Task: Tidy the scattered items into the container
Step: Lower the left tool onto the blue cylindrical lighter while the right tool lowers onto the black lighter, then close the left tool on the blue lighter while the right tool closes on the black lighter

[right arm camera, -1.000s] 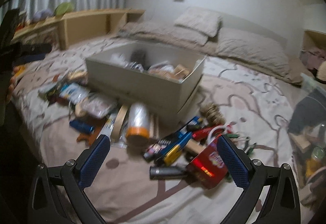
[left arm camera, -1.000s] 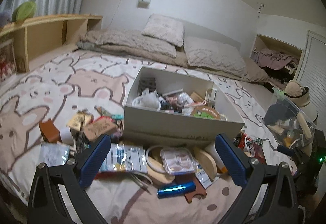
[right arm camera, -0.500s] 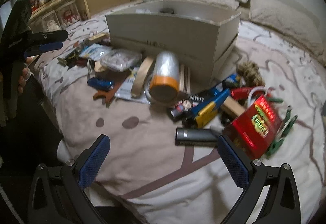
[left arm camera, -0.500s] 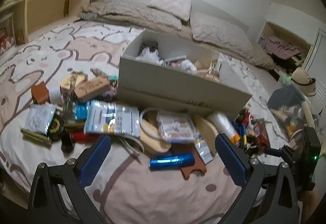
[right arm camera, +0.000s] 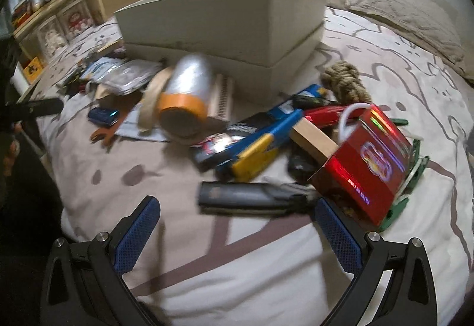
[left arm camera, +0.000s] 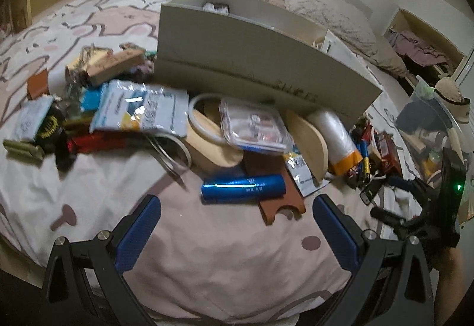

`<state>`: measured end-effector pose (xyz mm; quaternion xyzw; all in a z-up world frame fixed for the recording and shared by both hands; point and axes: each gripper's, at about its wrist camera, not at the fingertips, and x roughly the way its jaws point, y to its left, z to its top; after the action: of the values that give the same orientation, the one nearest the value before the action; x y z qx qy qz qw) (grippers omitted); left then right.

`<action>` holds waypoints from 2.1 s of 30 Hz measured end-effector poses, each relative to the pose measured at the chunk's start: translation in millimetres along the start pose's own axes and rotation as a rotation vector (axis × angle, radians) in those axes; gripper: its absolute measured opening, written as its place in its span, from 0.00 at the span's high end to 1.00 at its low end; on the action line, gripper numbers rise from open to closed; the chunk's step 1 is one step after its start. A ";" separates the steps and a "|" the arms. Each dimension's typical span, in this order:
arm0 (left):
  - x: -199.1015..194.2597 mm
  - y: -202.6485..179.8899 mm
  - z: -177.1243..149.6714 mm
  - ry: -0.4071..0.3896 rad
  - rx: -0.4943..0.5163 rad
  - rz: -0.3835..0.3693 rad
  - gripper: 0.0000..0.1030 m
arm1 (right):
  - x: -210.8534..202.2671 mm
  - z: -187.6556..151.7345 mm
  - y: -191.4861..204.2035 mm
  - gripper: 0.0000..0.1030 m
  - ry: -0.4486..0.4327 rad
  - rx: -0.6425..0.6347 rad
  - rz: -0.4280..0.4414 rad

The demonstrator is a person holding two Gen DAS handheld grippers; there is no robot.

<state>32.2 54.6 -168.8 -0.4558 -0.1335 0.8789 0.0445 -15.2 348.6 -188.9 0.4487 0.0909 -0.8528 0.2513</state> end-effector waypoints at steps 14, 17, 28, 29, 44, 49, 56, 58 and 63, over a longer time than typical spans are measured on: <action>32.0 1.0 -7.5 0.064 -0.019 0.054 0.00 | 8.1 -0.8 -0.1 0.00 -0.018 0.037 0.080; 34.1 -1.5 -6.6 0.058 -0.014 0.067 0.00 | 10.8 0.4 10.2 0.00 -0.010 0.011 0.078; 43.2 -8.7 -2.8 0.026 -0.023 0.109 0.00 | 8.2 -2.7 32.6 0.00 -0.011 0.003 0.128; 44.3 -9.4 -2.4 0.023 -0.023 0.114 0.00 | 8.1 -2.8 34.1 0.00 -0.010 0.002 0.125; 57.0 -18.2 -0.7 -0.010 -0.029 0.132 0.02 | 14.2 -3.5 34.5 0.00 -0.036 0.051 0.023; 56.6 -16.5 -0.2 -0.030 -0.021 0.145 0.12 | 16.4 -4.6 34.2 0.00 -0.042 0.052 -0.017; 54.7 -14.0 0.7 -0.040 0.007 0.144 0.19 | 20.7 -5.8 32.0 0.00 -0.041 0.072 -0.039; 54.3 -12.9 0.3 -0.041 0.016 0.142 0.19 | 21.4 -5.4 30.5 0.00 -0.041 0.090 -0.034; 51.8 -10.0 -0.3 -0.039 0.038 0.139 0.19 | 21.9 -7.8 30.1 0.00 -0.051 0.106 -0.034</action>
<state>1.9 74.6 -207.1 -0.4457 -0.0855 0.8910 -0.0108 -4.5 318.2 -209.1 0.4381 0.0468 -0.8717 0.2147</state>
